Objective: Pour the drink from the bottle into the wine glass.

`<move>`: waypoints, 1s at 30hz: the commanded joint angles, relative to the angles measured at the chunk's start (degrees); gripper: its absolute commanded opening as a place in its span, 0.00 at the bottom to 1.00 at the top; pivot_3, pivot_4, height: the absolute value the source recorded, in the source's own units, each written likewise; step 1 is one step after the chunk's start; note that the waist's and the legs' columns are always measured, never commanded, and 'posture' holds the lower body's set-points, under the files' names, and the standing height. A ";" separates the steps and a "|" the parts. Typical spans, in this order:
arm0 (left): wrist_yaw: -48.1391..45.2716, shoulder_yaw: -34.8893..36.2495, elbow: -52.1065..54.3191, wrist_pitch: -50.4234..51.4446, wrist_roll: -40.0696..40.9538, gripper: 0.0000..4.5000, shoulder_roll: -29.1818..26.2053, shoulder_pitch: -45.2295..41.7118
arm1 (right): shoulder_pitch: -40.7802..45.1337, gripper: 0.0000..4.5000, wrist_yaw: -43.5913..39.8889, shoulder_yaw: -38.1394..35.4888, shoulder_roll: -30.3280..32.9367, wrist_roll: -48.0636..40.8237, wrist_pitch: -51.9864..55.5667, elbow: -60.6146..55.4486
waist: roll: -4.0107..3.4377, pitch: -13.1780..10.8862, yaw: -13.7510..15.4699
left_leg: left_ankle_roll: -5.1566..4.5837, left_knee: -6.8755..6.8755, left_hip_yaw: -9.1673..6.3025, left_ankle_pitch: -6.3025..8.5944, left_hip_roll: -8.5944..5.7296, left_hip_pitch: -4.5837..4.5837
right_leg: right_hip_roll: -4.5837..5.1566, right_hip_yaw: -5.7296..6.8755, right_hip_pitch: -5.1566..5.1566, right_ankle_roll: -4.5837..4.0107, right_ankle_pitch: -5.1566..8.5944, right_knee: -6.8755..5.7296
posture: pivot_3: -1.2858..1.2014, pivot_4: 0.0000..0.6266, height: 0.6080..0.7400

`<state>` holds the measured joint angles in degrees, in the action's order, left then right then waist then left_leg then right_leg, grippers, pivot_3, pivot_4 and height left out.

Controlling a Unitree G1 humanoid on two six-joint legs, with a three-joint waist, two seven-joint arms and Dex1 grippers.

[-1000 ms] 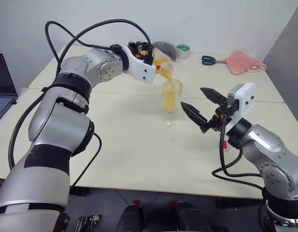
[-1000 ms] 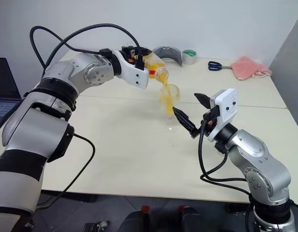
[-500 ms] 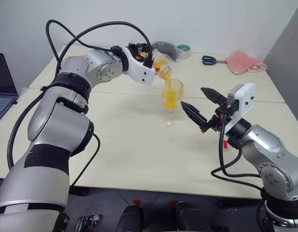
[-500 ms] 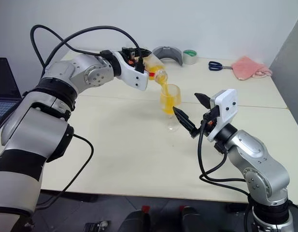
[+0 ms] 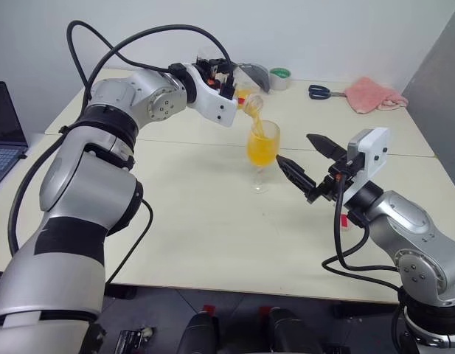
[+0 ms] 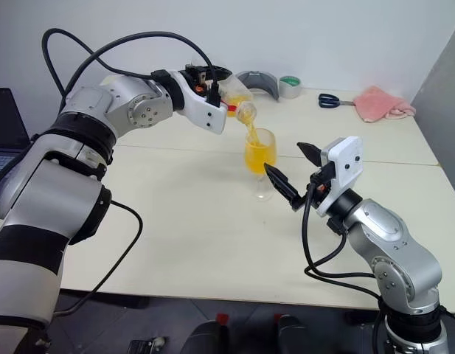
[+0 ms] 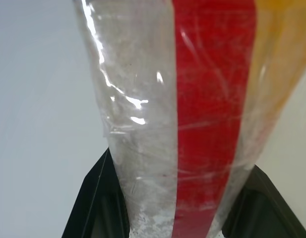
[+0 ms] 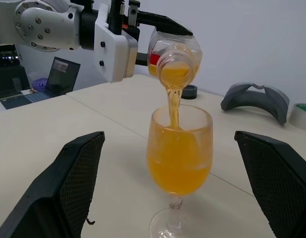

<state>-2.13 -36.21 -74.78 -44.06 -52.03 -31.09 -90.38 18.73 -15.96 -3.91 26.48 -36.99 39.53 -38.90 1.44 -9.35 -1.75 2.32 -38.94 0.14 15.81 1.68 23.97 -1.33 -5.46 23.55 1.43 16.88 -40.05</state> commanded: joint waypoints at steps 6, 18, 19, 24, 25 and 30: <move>-5.68 4.59 0.30 -0.41 6.79 0.39 0.75 -1.31 | -0.06 1.00 0.21 -0.86 -0.14 0.42 -1.21 -2.47 | 0.00 0.00 0.02 | 0.00 0.00 0.02 0.00 -0.01 0.00 | 0.01 0.02 0.00 0.00 0.00 -0.01 | 0.52 0.24 1.00; -16.86 11.41 2.42 -1.48 17.49 0.39 2.58 1.78 | 0.51 1.00 -0.09 -0.93 0.43 0.30 -0.71 -2.21 | 0.00 0.00 -0.06 | 0.00 -0.03 -0.01 -0.01 -0.02 -0.02 | 0.03 0.02 -0.01 0.00 0.00 -0.05 | 0.52 0.24 1.00; -18.46 12.84 2.65 -0.83 19.39 0.39 2.84 1.99 | 0.64 1.00 -0.19 -0.95 0.54 0.19 -0.60 -2.22 | 0.00 0.00 -0.07 | 0.00 -0.03 -0.02 -0.01 -0.02 -0.02 | 0.03 0.01 -0.01 0.00 0.00 -0.05 | 0.52 0.24 1.00; -27.80 22.46 4.74 7.32 31.87 0.39 4.86 4.63 | 0.23 1.00 -1.31 -1.18 1.70 -1.40 0.50 -3.52 | -0.01 0.00 -0.08 | -0.01 -0.04 -0.04 -0.01 -0.03 -0.03 | 0.03 0.02 -0.02 0.00 0.00 -0.08 | 0.52 0.24 1.00; -29.90 25.11 5.87 10.50 35.20 0.39 5.38 5.94 | -0.33 1.00 -1.81 -1.28 2.23 -1.83 0.78 -4.08 | -0.01 0.00 -0.09 | -0.01 -0.05 -0.06 -0.01 -0.02 -0.03 | 0.04 0.03 -0.01 0.00 0.00 -0.10 | 0.52 0.24 1.00; -29.01 37.16 14.71 29.30 47.98 0.39 5.60 15.40 | -3.70 1.00 -4.74 -1.27 5.20 -3.78 1.72 -7.16 | -0.02 0.02 -0.67 | -0.01 -0.09 -0.18 -0.01 0.03 -0.08 | 0.05 0.02 -0.01 0.00 0.00 -0.25 | 0.52 0.24 1.00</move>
<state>-32.90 -3.20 -63.97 -20.45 -8.54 -24.66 -75.72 15.35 -19.50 -3.92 31.00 -39.58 41.40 -43.20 1.41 -9.33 -2.42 2.31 -39.04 -0.05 15.80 1.74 23.87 -1.26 -5.45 23.54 1.43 16.88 -40.34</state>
